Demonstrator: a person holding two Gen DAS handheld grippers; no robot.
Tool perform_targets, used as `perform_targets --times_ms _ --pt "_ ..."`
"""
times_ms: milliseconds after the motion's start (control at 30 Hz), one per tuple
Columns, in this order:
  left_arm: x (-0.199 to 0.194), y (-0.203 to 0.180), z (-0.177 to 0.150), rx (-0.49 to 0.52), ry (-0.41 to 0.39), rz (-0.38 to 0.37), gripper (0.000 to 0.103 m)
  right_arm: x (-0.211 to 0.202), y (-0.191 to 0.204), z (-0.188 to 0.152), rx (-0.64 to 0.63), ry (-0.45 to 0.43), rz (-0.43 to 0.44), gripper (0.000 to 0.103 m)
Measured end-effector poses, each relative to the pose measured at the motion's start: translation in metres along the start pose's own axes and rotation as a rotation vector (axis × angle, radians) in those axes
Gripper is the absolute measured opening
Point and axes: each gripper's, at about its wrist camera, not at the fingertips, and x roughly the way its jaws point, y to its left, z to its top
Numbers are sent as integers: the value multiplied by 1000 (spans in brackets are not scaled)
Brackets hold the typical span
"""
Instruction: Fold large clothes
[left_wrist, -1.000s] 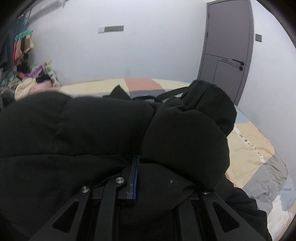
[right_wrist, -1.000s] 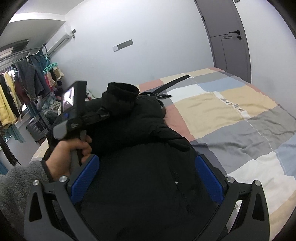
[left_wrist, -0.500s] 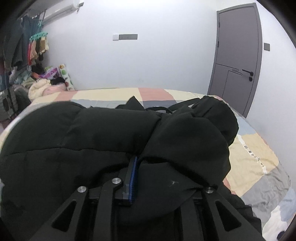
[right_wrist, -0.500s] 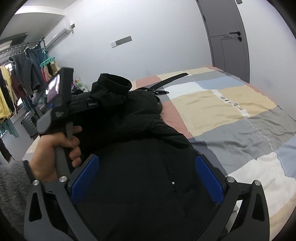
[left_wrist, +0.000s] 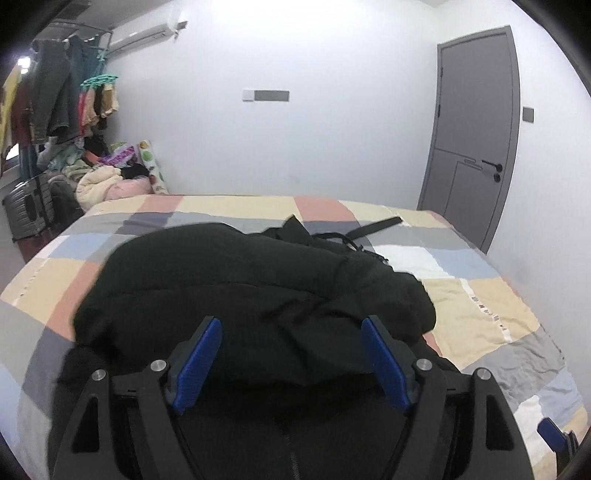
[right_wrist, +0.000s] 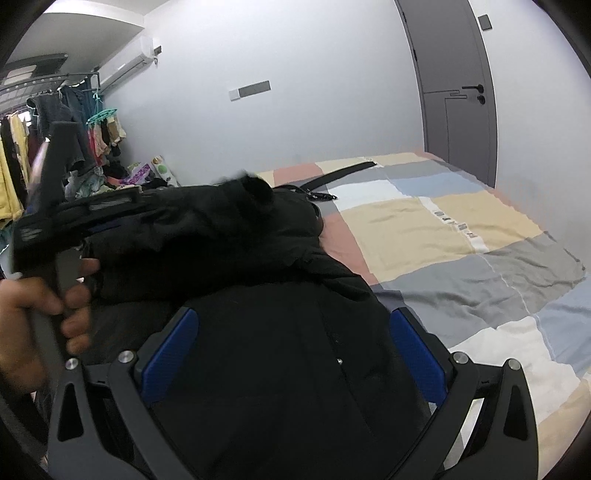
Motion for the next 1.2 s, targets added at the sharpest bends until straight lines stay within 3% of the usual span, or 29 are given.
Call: perform_targets --times_ms 433,667,900,967,1200 --pt "-165 64 17 -56 -126 30 78 -21 20 4 -74 -42 7 103" --pt "-220 87 2 -69 -122 11 78 -46 37 7 -111 -68 19 103" --pt "-244 110 -46 -94 -120 -28 78 -64 44 3 -117 -50 31 103" --pt "-243 118 -62 -92 -131 -21 78 -66 47 2 -115 -48 30 103" --pt "-219 156 -100 -186 -52 -13 78 -73 60 -5 -192 -40 4 103"
